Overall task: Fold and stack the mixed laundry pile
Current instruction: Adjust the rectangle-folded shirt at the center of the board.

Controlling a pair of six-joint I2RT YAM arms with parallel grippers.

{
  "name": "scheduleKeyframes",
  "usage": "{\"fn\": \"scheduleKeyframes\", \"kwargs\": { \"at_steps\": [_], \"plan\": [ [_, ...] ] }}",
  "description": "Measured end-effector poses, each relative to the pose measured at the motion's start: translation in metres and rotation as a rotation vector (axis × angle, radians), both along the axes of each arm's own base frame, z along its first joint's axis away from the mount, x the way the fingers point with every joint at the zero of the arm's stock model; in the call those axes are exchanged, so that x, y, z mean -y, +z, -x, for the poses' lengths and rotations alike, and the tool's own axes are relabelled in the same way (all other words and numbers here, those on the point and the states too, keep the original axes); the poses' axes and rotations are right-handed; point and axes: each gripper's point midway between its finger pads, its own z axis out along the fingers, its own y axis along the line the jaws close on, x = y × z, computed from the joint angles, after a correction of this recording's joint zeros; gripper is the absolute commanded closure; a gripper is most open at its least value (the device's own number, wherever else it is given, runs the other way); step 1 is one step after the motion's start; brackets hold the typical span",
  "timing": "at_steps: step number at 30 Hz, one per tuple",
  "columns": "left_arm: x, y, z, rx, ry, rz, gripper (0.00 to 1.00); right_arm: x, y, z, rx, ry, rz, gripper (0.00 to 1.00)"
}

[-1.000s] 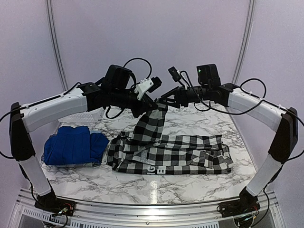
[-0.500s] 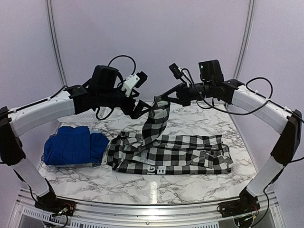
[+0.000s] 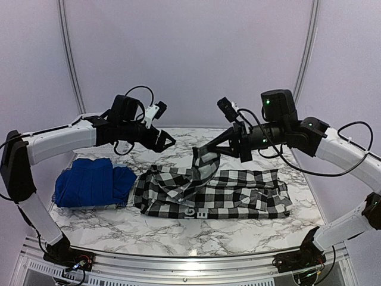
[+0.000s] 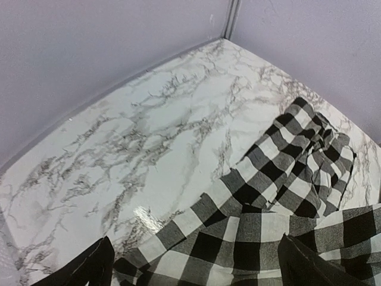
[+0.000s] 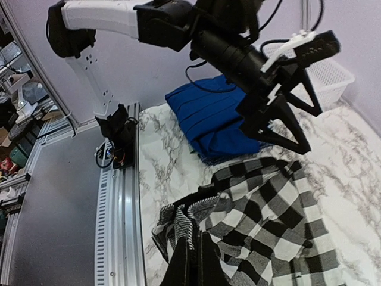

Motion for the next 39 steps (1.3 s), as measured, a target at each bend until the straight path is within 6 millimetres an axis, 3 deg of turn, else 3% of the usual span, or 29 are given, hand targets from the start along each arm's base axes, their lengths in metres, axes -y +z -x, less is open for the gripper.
{"fn": "scheduleKeyframes", "kwargs": {
  "at_steps": [5,10,14,20,25,28,31,33,36,39],
  "plan": [
    [0.023,-0.066,0.019,-0.121,-0.101,-0.067,0.03,-0.025,-0.034,0.029,-0.098,0.048,0.041,1.00],
    [0.043,-0.117,0.037,-0.227,-0.189,-0.104,0.23,-0.062,-0.033,0.053,-0.131,0.113,0.027,1.00],
    [0.054,-0.142,0.053,-0.285,-0.269,-0.111,0.35,-0.080,-0.023,0.053,-0.123,0.118,-0.005,1.00],
    [0.065,-0.173,0.087,-0.341,-0.379,-0.147,0.39,-0.085,-0.005,0.045,-0.110,0.081,-0.057,1.00],
    [0.075,-0.197,0.118,-0.365,-0.472,-0.208,0.38,-0.086,0.000,0.038,-0.101,0.042,-0.078,1.00],
    [0.075,-0.204,0.127,-0.378,-0.503,-0.233,0.27,-0.086,-0.001,0.033,-0.096,0.016,-0.074,1.00],
    [0.071,-0.205,0.125,-0.383,-0.493,-0.245,0.17,-0.086,-0.001,0.029,-0.092,-0.011,-0.071,1.00],
    [0.065,-0.203,0.115,-0.384,-0.455,-0.244,0.03,-0.084,-0.002,0.024,-0.095,-0.031,-0.071,1.00],
    [0.048,-0.193,0.089,-0.378,-0.352,-0.230,0.01,-0.081,-0.004,0.016,-0.113,-0.060,-0.074,1.00],
    [0.018,-0.168,0.047,-0.363,-0.178,-0.177,0.01,-0.065,-0.020,-0.002,-0.161,-0.133,-0.067,1.00]
  ]
}}
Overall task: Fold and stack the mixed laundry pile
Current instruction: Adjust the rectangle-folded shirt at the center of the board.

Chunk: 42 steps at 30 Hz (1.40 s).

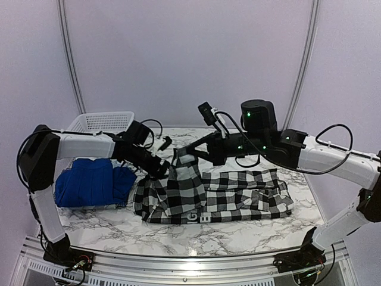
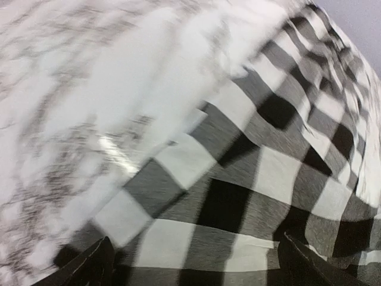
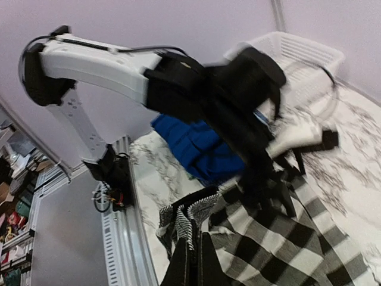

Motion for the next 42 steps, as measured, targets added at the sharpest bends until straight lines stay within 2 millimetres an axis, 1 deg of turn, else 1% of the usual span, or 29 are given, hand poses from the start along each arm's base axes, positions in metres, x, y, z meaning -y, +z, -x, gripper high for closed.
{"fn": "scheduleKeyframes", "kwargs": {
  "at_steps": [1,2,3,5,7,9,11,14,17,22,25,29,31,37,40,41,42],
  "plan": [
    [-0.014,0.013,-0.018,0.018,0.077,0.017,0.01,0.009,-0.009,-0.007,-0.024,-0.033,0.009,1.00],
    [-0.022,0.023,-0.029,0.036,0.126,0.033,0.01,0.017,-0.019,-0.014,-0.047,-0.064,0.020,1.00],
    [-0.035,0.035,-0.043,0.059,0.191,0.050,0.01,0.025,-0.030,-0.020,-0.066,-0.094,0.032,1.00],
    [-0.053,0.057,-0.064,0.108,0.289,0.082,0.01,0.039,-0.054,-0.029,-0.112,-0.150,0.061,1.00],
    [-0.058,0.071,-0.073,0.142,0.341,0.110,0.01,0.048,-0.076,-0.035,-0.148,-0.187,0.091,1.00],
    [-0.055,0.078,-0.074,0.153,0.357,0.131,0.01,0.056,-0.096,-0.038,-0.189,-0.218,0.117,1.00],
    [-0.053,0.077,-0.073,0.151,0.369,0.140,0.01,0.065,-0.110,-0.045,-0.220,-0.257,0.130,1.00],
    [-0.053,0.071,-0.070,0.136,0.380,0.138,0.01,0.085,-0.124,-0.065,-0.248,-0.371,0.130,1.00],
    [-0.054,0.068,-0.069,0.130,0.387,0.132,0.01,0.110,-0.129,-0.080,-0.262,-0.507,0.115,1.00],
    [-0.055,0.068,-0.070,0.132,0.390,0.131,0.01,0.151,-0.132,-0.094,-0.285,-0.695,0.070,1.00],
    [-0.055,0.068,-0.070,0.132,0.390,0.131,0.01,0.180,-0.138,-0.101,-0.303,-0.799,0.042,1.00],
    [-0.056,0.067,-0.070,0.131,0.392,0.130,0.01,0.217,-0.153,-0.102,-0.332,-0.916,0.023,1.00],
    [-0.057,0.067,-0.071,0.130,0.394,0.129,0.01,0.230,-0.159,-0.100,-0.338,-0.956,0.013,1.00],
    [-0.060,0.063,-0.073,0.122,0.401,0.125,0.01,0.262,-0.173,-0.094,-0.343,-1.057,-0.018,1.00],
    [-0.060,0.061,-0.072,0.110,0.401,0.126,0.01,0.275,-0.183,-0.089,-0.350,-1.101,-0.028,1.00],
    [-0.060,0.061,-0.071,0.104,0.399,0.130,0.01,0.278,-0.187,-0.088,-0.351,-1.113,-0.026,0.94],
    [-0.059,0.060,-0.070,0.097,0.397,0.133,0.01,0.281,-0.191,-0.086,-0.355,-1.127,-0.022,0.91]
  ]
}}
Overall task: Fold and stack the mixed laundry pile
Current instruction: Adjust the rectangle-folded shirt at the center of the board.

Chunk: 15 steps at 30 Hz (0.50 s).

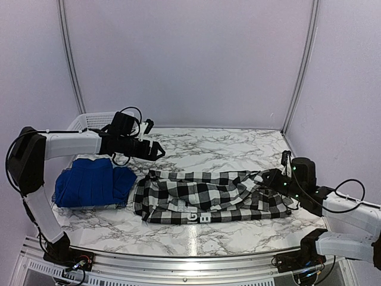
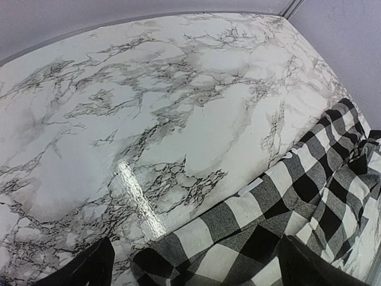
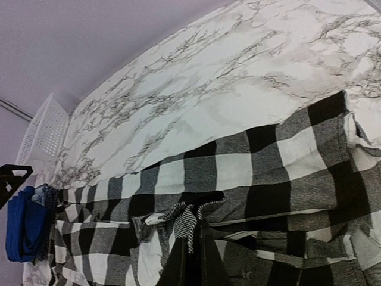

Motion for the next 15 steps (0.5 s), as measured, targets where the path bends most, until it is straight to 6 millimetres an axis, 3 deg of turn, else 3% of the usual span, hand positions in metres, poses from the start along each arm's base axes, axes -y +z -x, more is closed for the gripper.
{"fn": "scheduleKeyframes", "kwargs": {
  "at_steps": [2,4,6,9,12,15],
  "plan": [
    [0.000,-0.003,0.003,-0.016,-0.002,0.006,0.01,0.006,-0.007,0.002,-0.020,-0.033,0.004,0.86],
    [-0.001,-0.009,0.007,-0.036,0.002,0.007,0.01,0.014,-0.013,0.003,-0.046,-0.077,0.017,0.68],
    [-0.004,-0.015,0.012,-0.061,0.015,0.007,0.01,0.023,-0.017,0.006,-0.070,-0.125,0.029,0.41],
    [-0.008,-0.017,0.019,-0.087,0.032,0.021,0.01,0.040,-0.016,0.011,-0.090,-0.194,0.073,0.18],
    [-0.008,-0.009,0.027,-0.110,0.027,0.051,0.01,0.049,0.002,0.010,-0.067,-0.215,0.119,0.10],
    [-0.004,0.002,0.042,-0.122,-0.006,0.072,0.01,0.038,0.036,-0.001,0.000,-0.130,0.160,0.10]
  ]
}}
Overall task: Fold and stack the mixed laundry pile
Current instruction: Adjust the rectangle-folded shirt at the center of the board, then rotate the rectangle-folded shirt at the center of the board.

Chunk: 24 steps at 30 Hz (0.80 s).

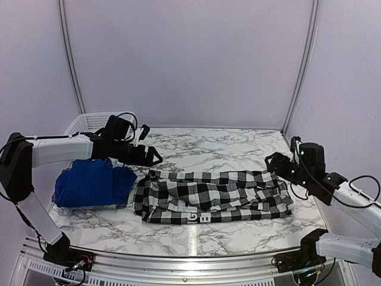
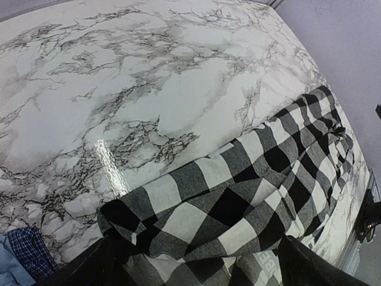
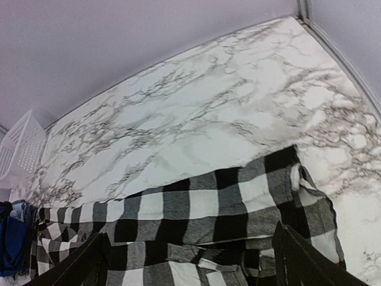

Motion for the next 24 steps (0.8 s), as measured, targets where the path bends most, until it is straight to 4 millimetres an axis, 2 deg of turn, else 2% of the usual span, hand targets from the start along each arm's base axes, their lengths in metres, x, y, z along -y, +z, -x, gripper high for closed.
{"fn": "scheduleKeyframes", "kwargs": {
  "at_steps": [1,3,5,7,9,12,16,19,20,24],
  "plan": [
    [0.002,0.001,0.007,-0.002,-0.014,-0.006,0.02,-0.008,0.010,-0.005,0.011,0.046,0.008,0.09],
    [0.014,-0.001,0.031,-0.010,-0.072,-0.037,0.14,-0.024,0.019,-0.018,0.000,0.124,0.025,0.08],
    [0.034,-0.007,0.063,-0.038,-0.160,-0.062,0.23,-0.045,0.015,-0.037,-0.053,0.219,0.051,0.09],
    [0.050,-0.019,0.095,-0.072,-0.242,-0.089,0.33,-0.064,-0.005,-0.055,-0.137,0.311,0.079,0.11],
    [0.056,-0.034,0.123,-0.118,-0.295,-0.136,0.40,-0.078,-0.033,-0.062,-0.227,0.395,0.098,0.13],
    [0.057,-0.050,0.142,-0.160,-0.306,-0.198,0.48,-0.093,-0.068,-0.061,-0.348,0.500,0.110,0.14],
    [0.062,-0.078,0.153,-0.221,-0.288,-0.285,0.54,-0.102,-0.098,-0.053,-0.455,0.599,0.119,0.15],
    [0.061,-0.104,0.150,-0.276,-0.243,-0.368,0.58,-0.100,-0.116,-0.041,-0.528,0.638,0.127,0.16],
    [0.060,-0.114,0.146,-0.294,-0.220,-0.396,0.59,-0.099,-0.122,-0.037,-0.550,0.644,0.128,0.16],
    [0.067,-0.118,0.116,-0.283,-0.145,-0.430,0.60,-0.090,-0.135,-0.021,-0.590,0.656,0.125,0.20]
  ]
}}
